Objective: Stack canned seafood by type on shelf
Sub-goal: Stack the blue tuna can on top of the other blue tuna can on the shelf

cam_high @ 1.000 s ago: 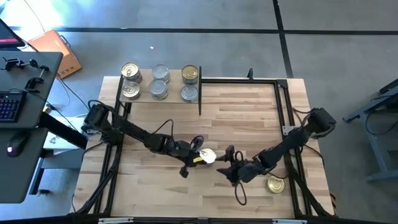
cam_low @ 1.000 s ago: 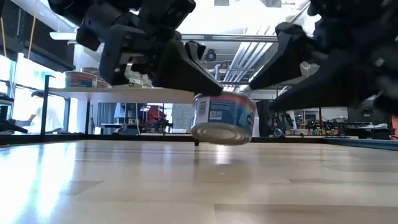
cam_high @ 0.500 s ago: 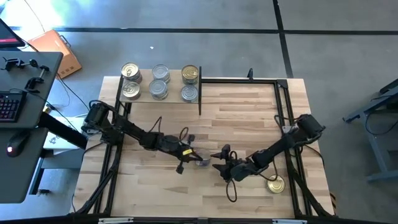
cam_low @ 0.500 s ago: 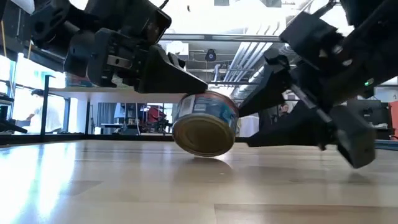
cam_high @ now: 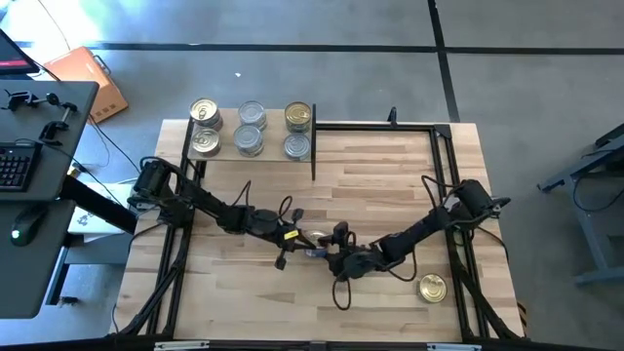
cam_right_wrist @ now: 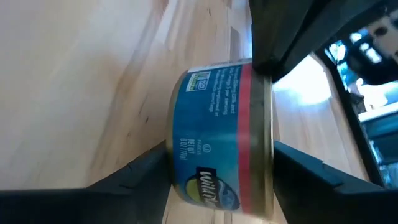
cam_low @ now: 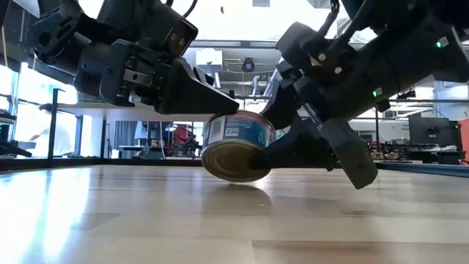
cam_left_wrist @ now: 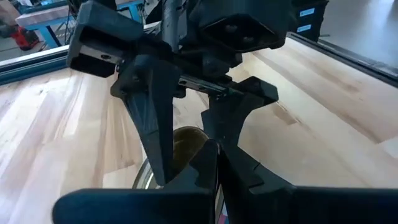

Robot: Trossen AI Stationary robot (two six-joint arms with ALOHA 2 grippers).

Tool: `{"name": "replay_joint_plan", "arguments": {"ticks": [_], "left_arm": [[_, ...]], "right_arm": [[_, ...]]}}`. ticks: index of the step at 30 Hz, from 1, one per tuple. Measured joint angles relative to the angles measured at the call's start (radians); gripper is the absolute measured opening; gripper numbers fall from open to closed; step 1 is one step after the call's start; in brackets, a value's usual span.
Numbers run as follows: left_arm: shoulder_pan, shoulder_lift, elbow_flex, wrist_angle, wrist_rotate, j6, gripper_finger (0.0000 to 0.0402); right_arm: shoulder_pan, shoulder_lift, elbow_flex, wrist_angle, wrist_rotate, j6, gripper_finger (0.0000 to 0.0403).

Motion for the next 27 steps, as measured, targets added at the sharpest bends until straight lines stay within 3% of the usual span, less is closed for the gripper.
{"name": "replay_joint_plan", "arguments": {"ticks": [6,11,14,17,20,24,27], "left_arm": [[0.001,-0.001,0.002,-0.005,-0.020,0.011,0.0000],[-0.017,-0.012,0.003,-0.043,-0.063,0.042,0.0000],[-0.038,-0.042,0.004,-0.100,-0.141,0.067,0.0000],[-0.069,-0.097,0.002,-0.180,-0.259,0.115,0.0001],[-0.099,-0.152,-0.001,-0.247,-0.295,0.174,0.0001],[-0.118,-0.176,0.001,-0.269,-0.300,0.249,0.0018],[-0.119,-0.157,0.001,-0.274,-0.302,0.304,0.0054]], "right_arm": [[0.018,-0.001,0.034,-0.121,0.065,0.127,0.0171],[0.034,0.001,0.093,-0.222,0.083,0.154,0.0171],[0.036,0.002,0.169,-0.379,0.081,0.259,0.0171],[0.016,0.002,0.269,-0.614,0.052,0.412,0.0171],[-0.009,0.001,0.343,-0.795,0.009,0.518,0.0171],[-0.056,0.000,0.401,-0.868,-0.100,0.572,0.0171],[-0.086,0.000,0.408,-0.852,-0.145,0.579,0.0171]]}}
